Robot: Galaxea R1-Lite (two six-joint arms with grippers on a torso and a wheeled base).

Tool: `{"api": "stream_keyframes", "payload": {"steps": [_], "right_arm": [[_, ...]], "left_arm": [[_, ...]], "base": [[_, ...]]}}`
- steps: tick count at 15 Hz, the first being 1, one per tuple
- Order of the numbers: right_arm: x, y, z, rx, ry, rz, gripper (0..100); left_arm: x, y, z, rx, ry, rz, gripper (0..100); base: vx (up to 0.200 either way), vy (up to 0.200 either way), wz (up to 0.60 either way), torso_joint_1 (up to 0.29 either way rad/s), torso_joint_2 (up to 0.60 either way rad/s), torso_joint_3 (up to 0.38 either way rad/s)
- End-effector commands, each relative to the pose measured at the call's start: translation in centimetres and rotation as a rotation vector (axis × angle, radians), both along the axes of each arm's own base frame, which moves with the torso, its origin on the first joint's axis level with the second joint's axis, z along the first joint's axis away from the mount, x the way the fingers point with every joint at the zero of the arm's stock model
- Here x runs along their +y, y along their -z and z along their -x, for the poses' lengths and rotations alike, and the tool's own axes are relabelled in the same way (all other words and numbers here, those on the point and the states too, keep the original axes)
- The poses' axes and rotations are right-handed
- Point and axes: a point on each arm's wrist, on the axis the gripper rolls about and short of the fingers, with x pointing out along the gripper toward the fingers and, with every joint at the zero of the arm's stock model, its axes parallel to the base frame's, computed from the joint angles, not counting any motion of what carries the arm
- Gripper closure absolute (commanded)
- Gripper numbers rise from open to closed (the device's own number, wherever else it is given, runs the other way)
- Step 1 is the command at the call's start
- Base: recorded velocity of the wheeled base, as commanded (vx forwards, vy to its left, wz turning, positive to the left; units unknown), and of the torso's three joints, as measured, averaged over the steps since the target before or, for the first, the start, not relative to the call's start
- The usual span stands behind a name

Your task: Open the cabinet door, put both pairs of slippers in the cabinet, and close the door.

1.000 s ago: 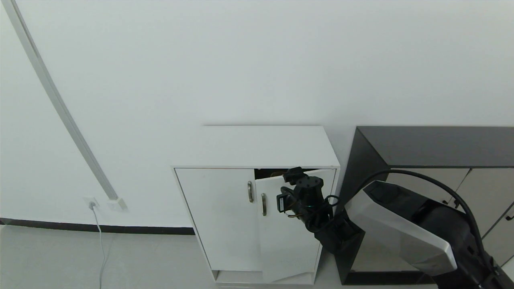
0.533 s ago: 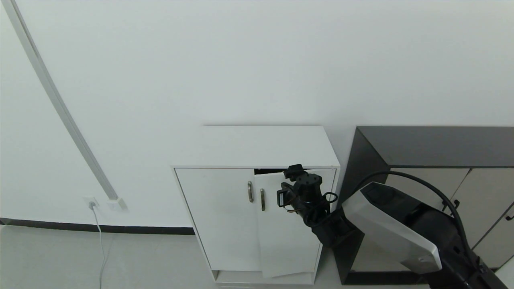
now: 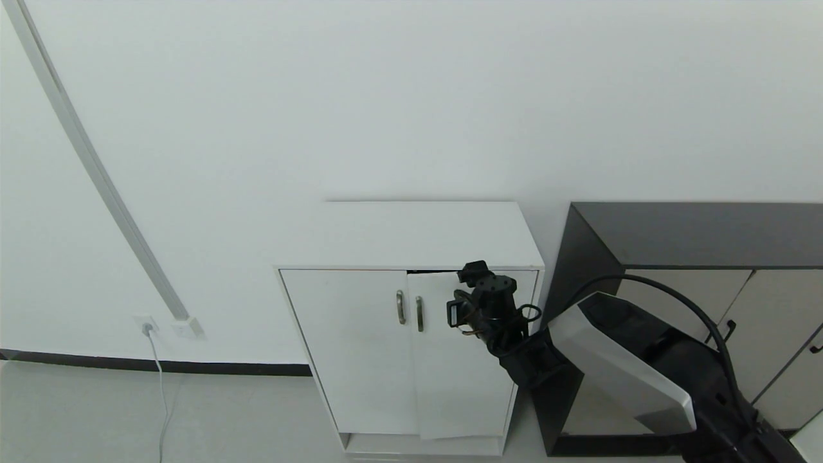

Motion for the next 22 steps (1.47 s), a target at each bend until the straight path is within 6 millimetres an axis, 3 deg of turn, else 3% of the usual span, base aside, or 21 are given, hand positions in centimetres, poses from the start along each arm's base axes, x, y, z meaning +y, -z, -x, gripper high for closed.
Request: {"api": "stream_keyframes", "payload": {"steps": [1, 16, 22], "right_arm": [[-0.2, 0.0, -0.3, -0.004, 0.006, -0.002, 100], [-0.1, 0.3, -0.5, -0.008, 0.011, -0.001, 100], [-2.2, -1.3, 2.9, 0.0, 0.012, 0.007, 100]], "left_arm": [[0.0, 0.0, 0.0, 0.001, 0.0, 0.0, 100], [0.0, 0.0, 0.0, 0.001, 0.0, -0.001, 100], [0.0, 0.0, 0.0, 0.001, 0.002, -0.001, 100]], "base": [[0.0, 0.0, 0.0, 0.0, 0.0, 0.0], [0.0, 0.0, 0.0, 0.0, 0.0, 0.0], [0.0, 0.0, 0.0, 0.0, 0.0, 0.0]]}}
